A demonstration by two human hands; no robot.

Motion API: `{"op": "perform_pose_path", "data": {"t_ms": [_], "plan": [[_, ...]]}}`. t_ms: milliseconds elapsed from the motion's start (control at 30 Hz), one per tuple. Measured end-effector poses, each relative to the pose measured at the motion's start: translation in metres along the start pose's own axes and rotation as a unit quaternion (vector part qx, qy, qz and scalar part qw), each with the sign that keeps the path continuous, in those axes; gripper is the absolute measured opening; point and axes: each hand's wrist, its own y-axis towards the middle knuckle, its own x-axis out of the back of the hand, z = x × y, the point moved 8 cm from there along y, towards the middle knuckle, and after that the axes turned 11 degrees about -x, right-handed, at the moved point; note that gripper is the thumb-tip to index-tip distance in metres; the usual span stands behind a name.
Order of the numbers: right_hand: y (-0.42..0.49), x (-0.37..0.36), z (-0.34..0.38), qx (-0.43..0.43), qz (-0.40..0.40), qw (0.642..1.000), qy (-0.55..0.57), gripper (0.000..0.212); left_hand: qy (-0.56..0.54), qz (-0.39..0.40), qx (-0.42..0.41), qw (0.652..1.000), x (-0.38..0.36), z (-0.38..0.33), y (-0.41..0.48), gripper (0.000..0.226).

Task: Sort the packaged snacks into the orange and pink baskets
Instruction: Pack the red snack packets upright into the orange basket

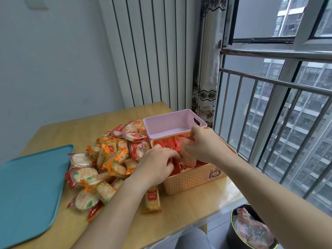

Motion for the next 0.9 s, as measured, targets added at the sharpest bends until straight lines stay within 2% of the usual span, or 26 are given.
{"op": "perform_pose_path", "data": {"t_ms": [100, 233, 300, 367, 467, 533, 600, 667, 767, 833, 900], "plan": [[-0.005, -0.009, -0.003, 0.001, 0.021, 1.0, 0.015, 0.022, 0.073, 0.012, -0.016, 0.997, 0.006, -0.004, 0.001, 0.031], [-0.009, -0.022, -0.008, -0.003, 0.027, 1.0, 0.01, 0.029, 0.091, 0.06, -0.015, 0.994, 0.001, -0.004, 0.002, 0.035], [-0.014, -0.039, -0.007, 0.003, 0.077, 0.997, -0.029, 0.023, 0.073, 0.038, -0.004, 0.997, 0.004, -0.004, 0.002, 0.031], [-0.018, -0.049, -0.006, 0.009, 0.118, 0.992, -0.053, 0.024, 0.046, -0.023, 0.014, 0.999, 0.011, -0.004, 0.002, 0.023], [-0.018, -0.048, -0.005, 0.019, 0.153, 0.988, -0.021, 0.029, -0.003, -0.102, 0.028, 0.994, 0.016, -0.007, 0.004, 0.014], [-0.018, -0.049, -0.008, 0.024, 0.208, 0.978, -0.02, 0.028, -0.022, -0.093, 0.013, 0.995, 0.008, -0.011, 0.009, 0.02], [-0.016, -0.045, -0.015, 0.011, 0.256, 0.967, -0.006, 0.031, -0.007, -0.05, 0.008, 0.999, -0.003, -0.013, 0.013, 0.027], [0.0, -0.027, -0.027, 0.004, 0.212, 0.977, 0.006, 0.027, 0.026, -0.02, 0.009, 0.999, -0.009, -0.013, 0.016, 0.03], [0.024, 0.004, -0.044, 0.01, 0.071, 0.993, -0.094, 0.031, 0.042, 0.0, 0.011, 0.999, -0.012, -0.012, 0.019, 0.032], [0.028, 0.002, -0.052, 0.018, 0.088, 0.984, -0.154, 0.046, 0.034, 0.014, 0.019, 0.999, -0.013, -0.01, 0.02, 0.033], [0.029, -0.008, -0.06, 0.032, 0.135, 0.968, -0.209, 0.048, 0.016, 0.016, 0.029, 0.999, -0.014, -0.008, 0.02, 0.033]]}}
